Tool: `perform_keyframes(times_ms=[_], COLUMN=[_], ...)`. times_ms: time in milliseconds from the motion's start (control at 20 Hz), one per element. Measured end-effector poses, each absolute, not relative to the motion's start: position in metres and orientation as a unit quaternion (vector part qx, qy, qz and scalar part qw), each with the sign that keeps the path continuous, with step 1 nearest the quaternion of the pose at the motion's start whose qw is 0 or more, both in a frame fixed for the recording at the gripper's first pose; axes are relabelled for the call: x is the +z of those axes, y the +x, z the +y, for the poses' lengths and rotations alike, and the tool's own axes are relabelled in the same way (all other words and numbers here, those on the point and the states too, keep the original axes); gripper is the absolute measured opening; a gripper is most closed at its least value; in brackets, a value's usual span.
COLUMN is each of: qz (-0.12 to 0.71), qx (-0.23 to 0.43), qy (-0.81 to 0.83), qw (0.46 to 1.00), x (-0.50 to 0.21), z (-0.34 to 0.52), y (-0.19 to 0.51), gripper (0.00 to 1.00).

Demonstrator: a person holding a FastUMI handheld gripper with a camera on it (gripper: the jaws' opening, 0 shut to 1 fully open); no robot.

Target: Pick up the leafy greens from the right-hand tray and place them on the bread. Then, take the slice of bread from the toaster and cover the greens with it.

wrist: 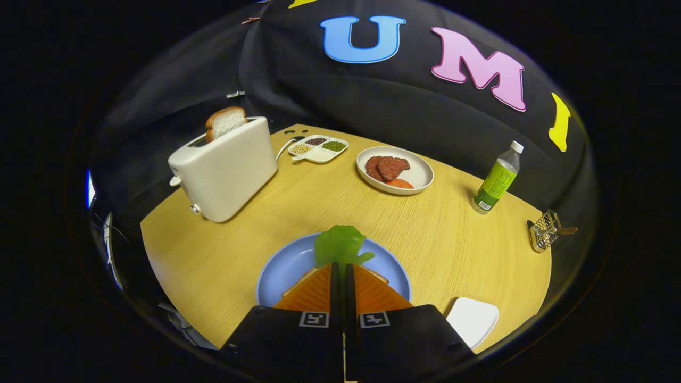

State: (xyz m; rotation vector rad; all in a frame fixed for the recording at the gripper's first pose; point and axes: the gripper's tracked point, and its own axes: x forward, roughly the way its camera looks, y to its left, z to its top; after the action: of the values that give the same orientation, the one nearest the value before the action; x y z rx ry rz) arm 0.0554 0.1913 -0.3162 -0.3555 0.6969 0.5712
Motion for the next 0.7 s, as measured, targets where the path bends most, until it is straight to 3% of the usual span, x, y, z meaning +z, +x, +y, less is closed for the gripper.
perform_keyframes(times_ms=[200, 400, 450, 500, 700], qz=[0.345, 0.370, 0.377, 0.379, 0.370], qx=[0.279, 0.282, 0.282, 0.281, 0.277], qy=[-0.189, -0.186, -0.179, -0.176, -0.156], qw=[0.876, 0.866, 0.864, 0.864, 0.873], x=[-0.331, -0.342, -0.345, -0.345, -0.331], z=[0.197, 0.199, 0.200, 0.200, 0.197], y=[0.052, 0.044, 0.040, 0.041, 0.044], gripper=[0.11, 0.29, 0.38, 0.41, 0.86])
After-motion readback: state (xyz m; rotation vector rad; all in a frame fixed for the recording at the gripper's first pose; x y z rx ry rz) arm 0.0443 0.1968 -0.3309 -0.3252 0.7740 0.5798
